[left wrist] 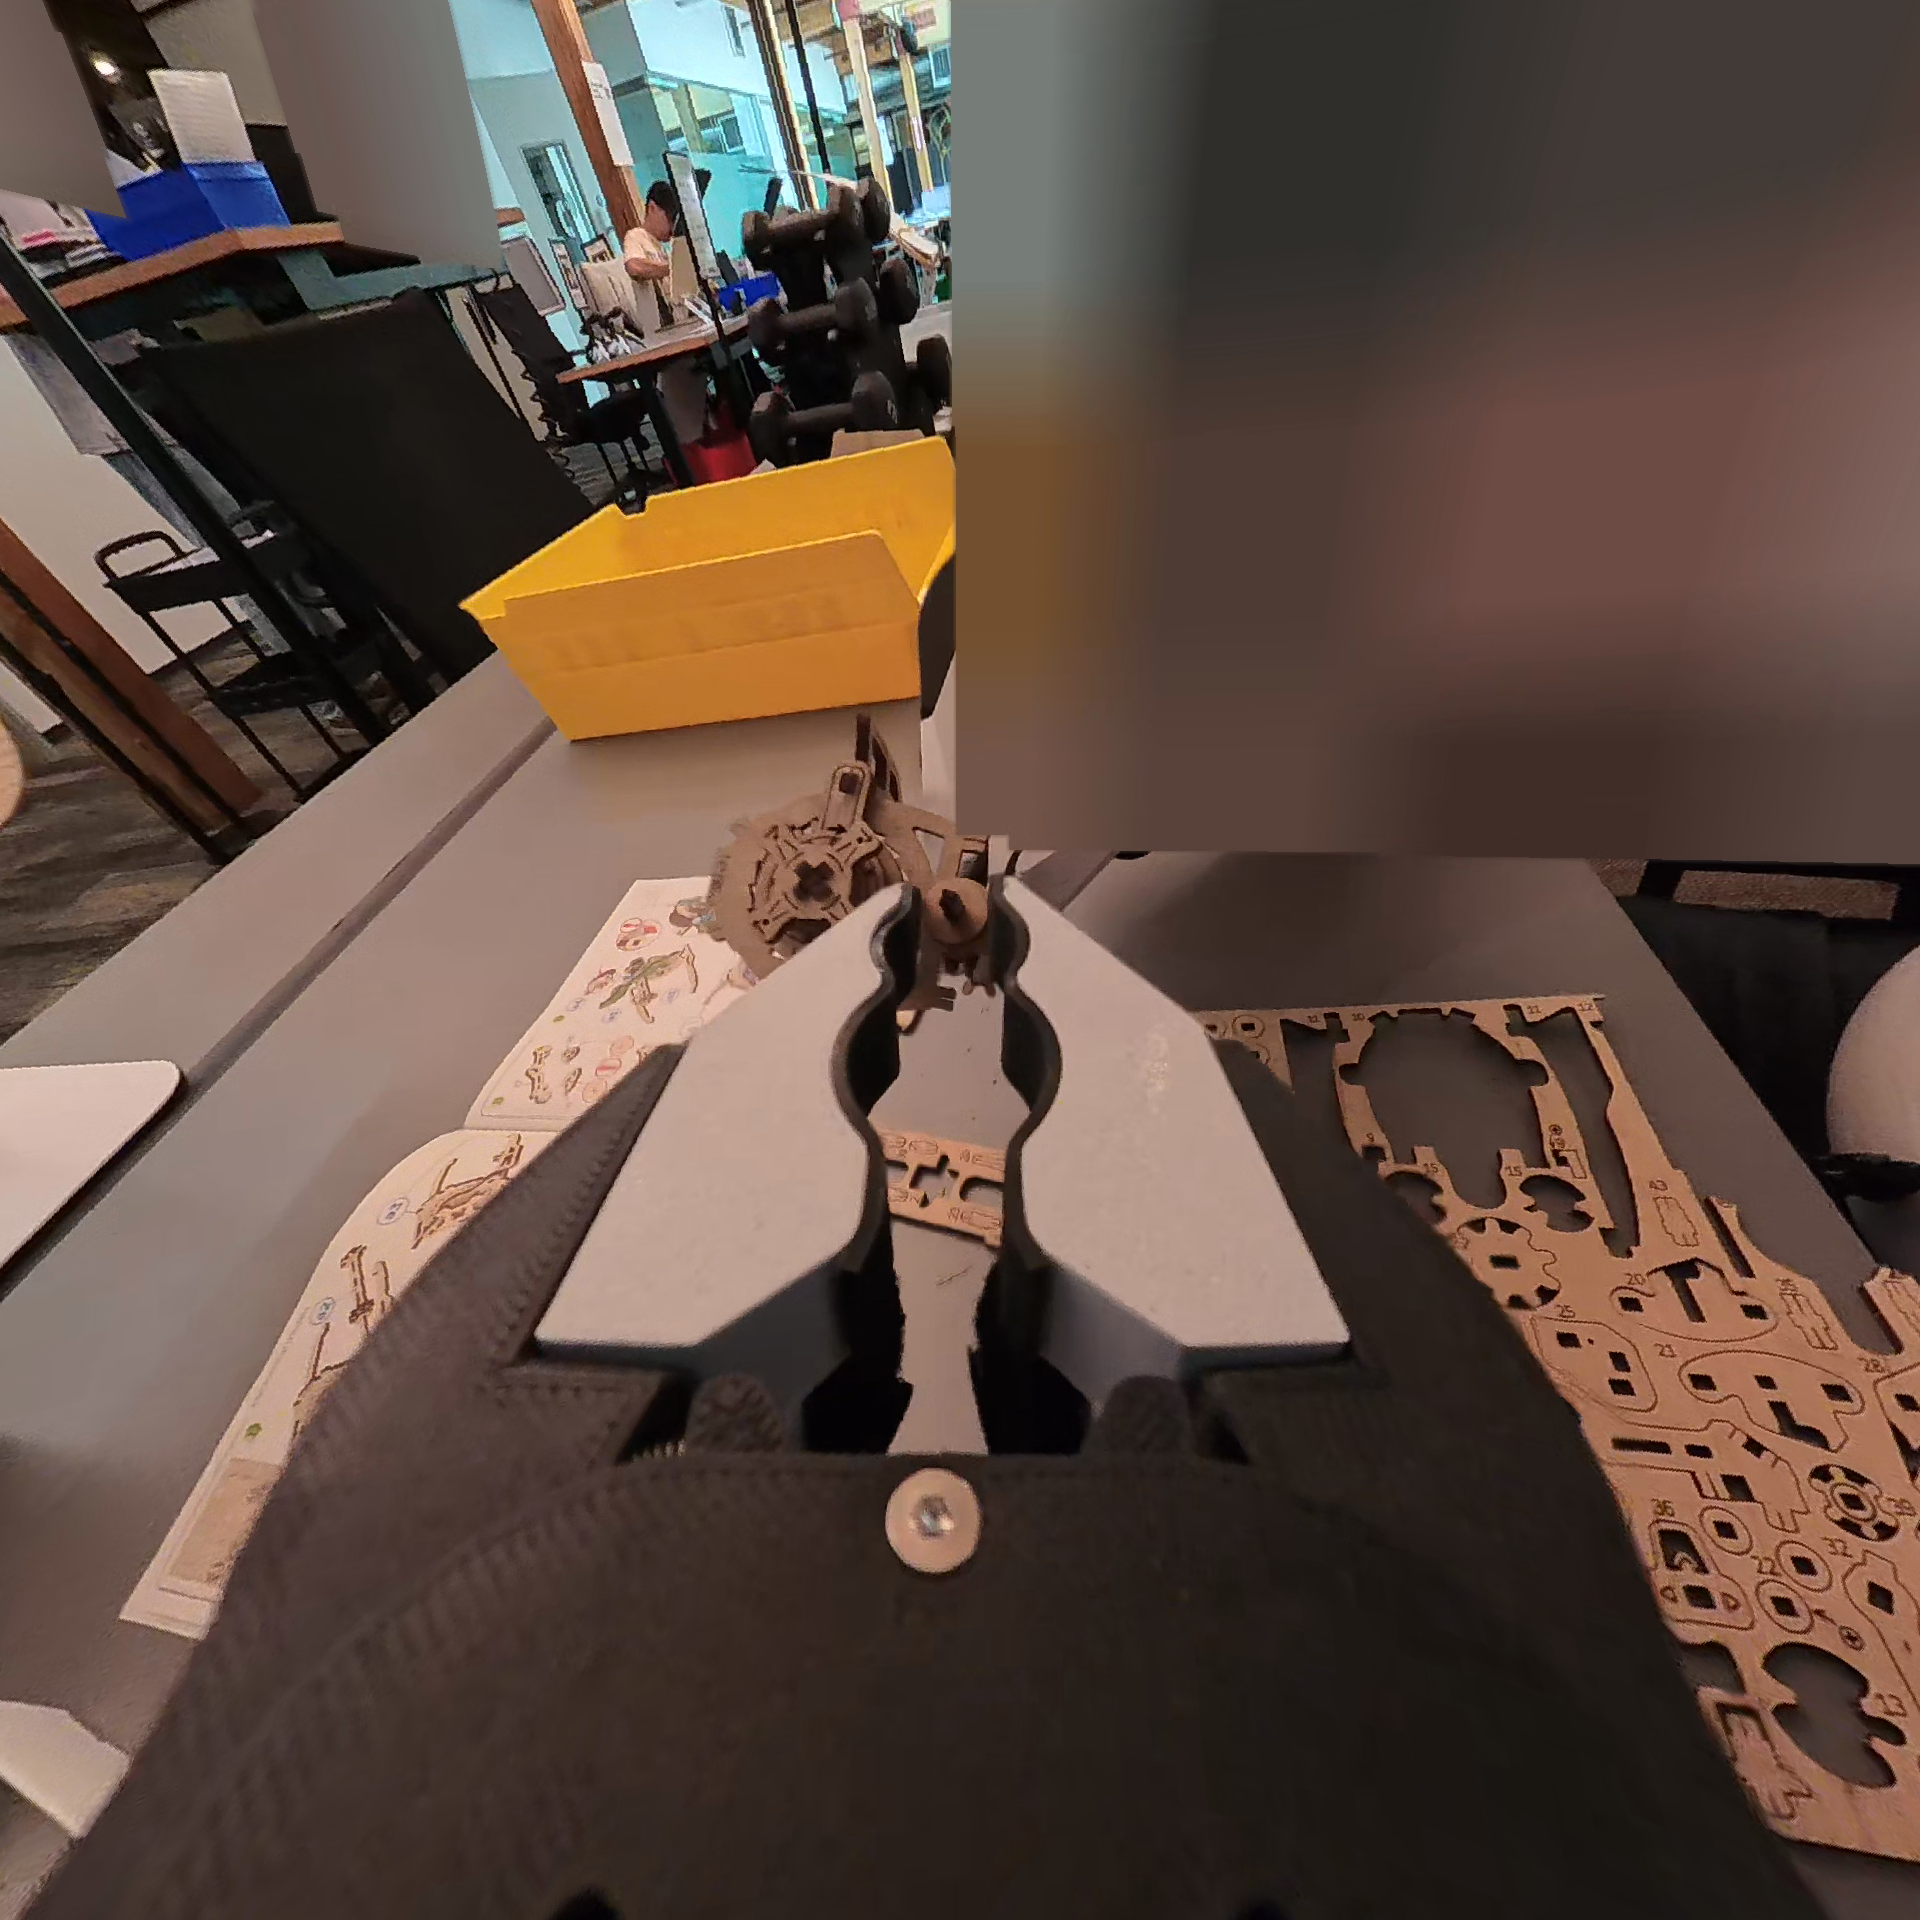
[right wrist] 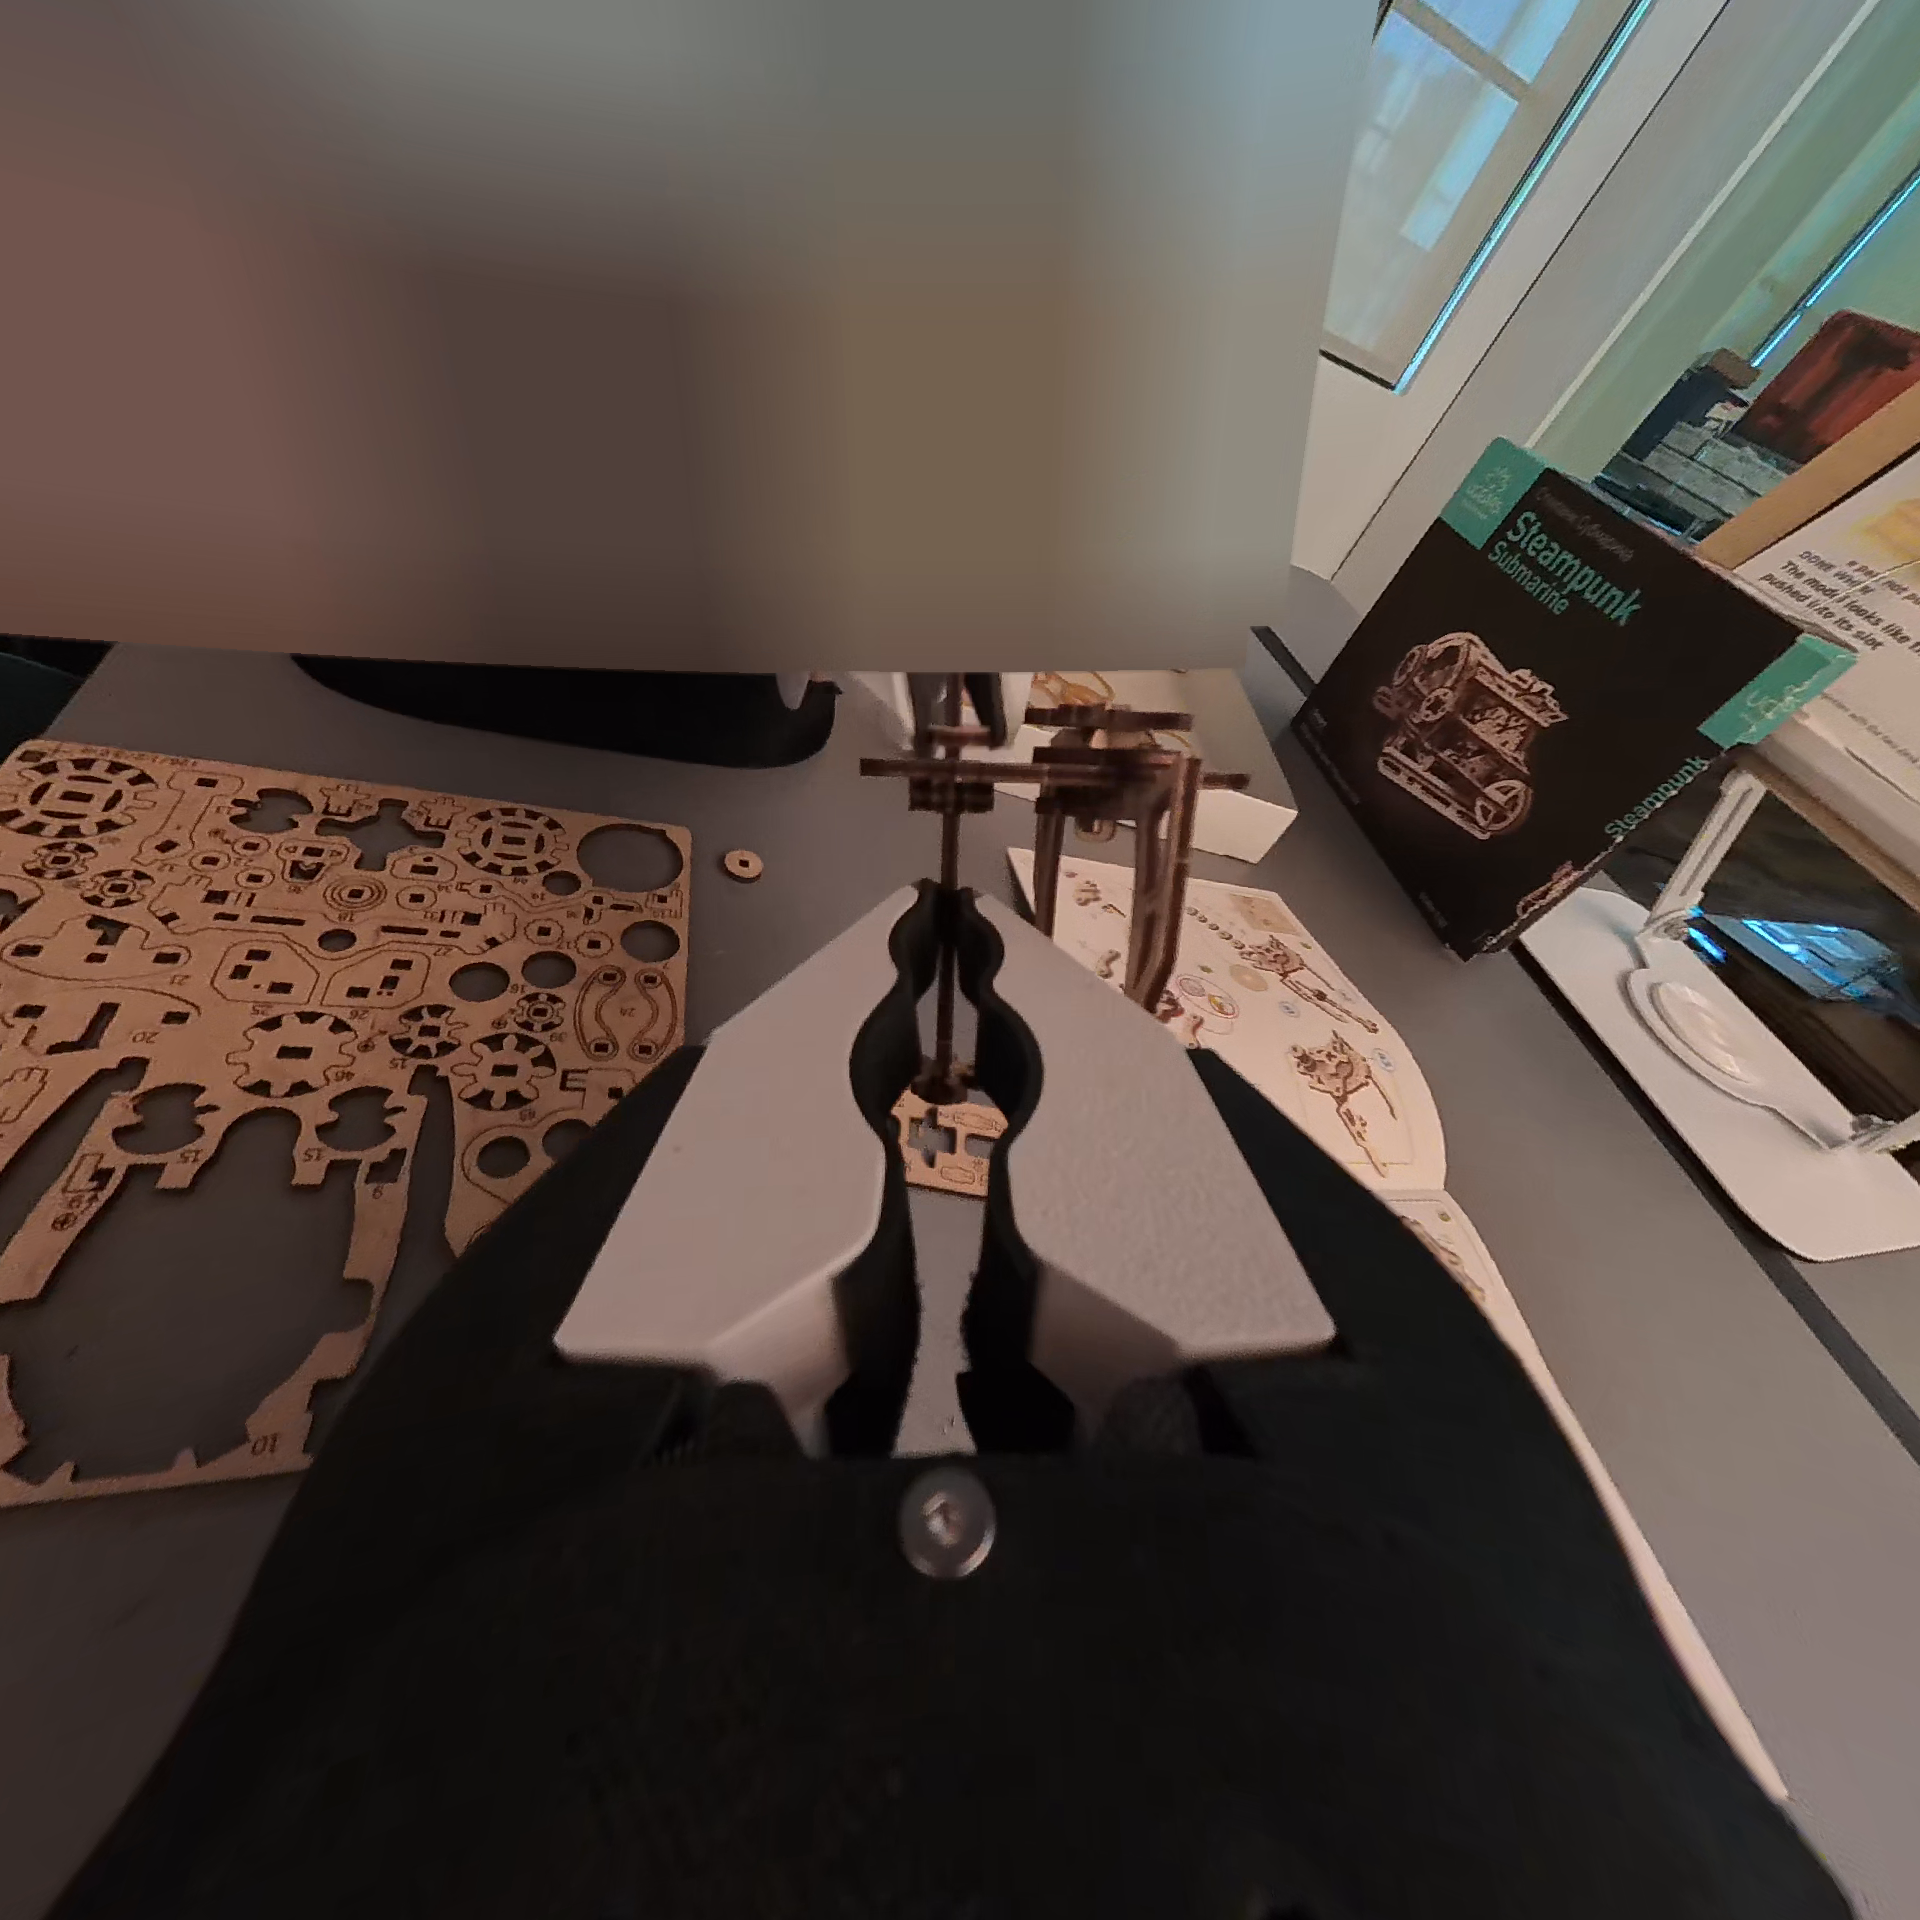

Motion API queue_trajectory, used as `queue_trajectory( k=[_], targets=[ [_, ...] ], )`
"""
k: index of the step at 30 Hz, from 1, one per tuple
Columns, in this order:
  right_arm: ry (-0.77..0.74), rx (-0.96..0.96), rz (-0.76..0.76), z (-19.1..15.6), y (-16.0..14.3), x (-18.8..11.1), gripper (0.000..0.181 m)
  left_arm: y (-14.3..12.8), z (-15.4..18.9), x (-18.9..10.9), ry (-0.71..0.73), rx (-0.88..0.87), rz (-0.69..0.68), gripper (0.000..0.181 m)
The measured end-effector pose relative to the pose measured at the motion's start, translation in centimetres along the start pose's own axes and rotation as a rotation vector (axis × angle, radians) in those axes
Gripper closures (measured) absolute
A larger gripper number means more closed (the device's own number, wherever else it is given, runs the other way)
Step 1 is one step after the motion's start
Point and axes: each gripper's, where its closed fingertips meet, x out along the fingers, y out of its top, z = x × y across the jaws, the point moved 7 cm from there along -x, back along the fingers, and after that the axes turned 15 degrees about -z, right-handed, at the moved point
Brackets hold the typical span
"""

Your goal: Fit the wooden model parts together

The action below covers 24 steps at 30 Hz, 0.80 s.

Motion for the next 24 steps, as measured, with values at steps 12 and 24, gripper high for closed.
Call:
queue_trajectory(
  k=[12,24],
  targets=[
    [-0.057,-0.064,-0.032,-0.1,-0.1,0.1,0.180,-0.1,-0.1,-0.6,0.011,0.044,-0.026,0.172],
    [-0.136,-0.143,-0.102,-0.2,-0.1,0.0,0.181,-0.5,0.2,0.4,0.039,0.069,-0.082,0.174]
  ],
)
